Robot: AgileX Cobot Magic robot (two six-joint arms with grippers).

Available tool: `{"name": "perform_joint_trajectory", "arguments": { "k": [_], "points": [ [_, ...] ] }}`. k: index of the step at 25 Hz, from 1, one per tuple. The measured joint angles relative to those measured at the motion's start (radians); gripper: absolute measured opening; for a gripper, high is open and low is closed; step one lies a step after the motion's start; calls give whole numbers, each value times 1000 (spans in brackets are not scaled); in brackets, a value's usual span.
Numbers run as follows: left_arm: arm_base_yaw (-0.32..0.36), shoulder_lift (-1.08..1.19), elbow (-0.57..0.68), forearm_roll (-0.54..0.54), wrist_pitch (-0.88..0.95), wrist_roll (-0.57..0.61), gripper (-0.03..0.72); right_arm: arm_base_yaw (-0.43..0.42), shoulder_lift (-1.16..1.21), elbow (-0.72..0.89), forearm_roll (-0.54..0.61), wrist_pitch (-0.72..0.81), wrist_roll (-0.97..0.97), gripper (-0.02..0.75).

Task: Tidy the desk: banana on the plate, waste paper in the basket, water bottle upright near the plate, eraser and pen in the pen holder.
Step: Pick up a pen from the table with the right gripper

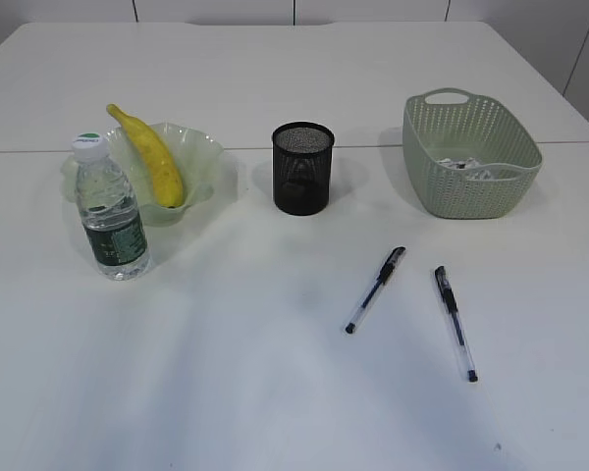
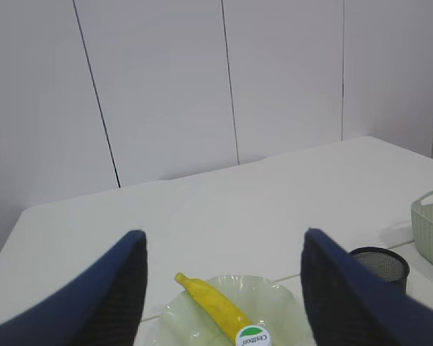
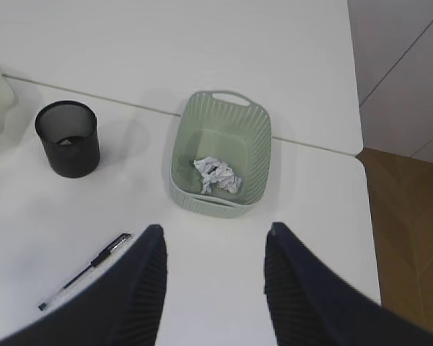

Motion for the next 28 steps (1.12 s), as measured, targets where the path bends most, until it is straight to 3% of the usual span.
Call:
{"name": "perform_joint_trajectory", "arguments": {
  "k": [28],
  "points": [
    [0, 0, 0, 0, -4, 0, 475, 0, 0, 253, -31, -20, 69, 335]
  ]
}}
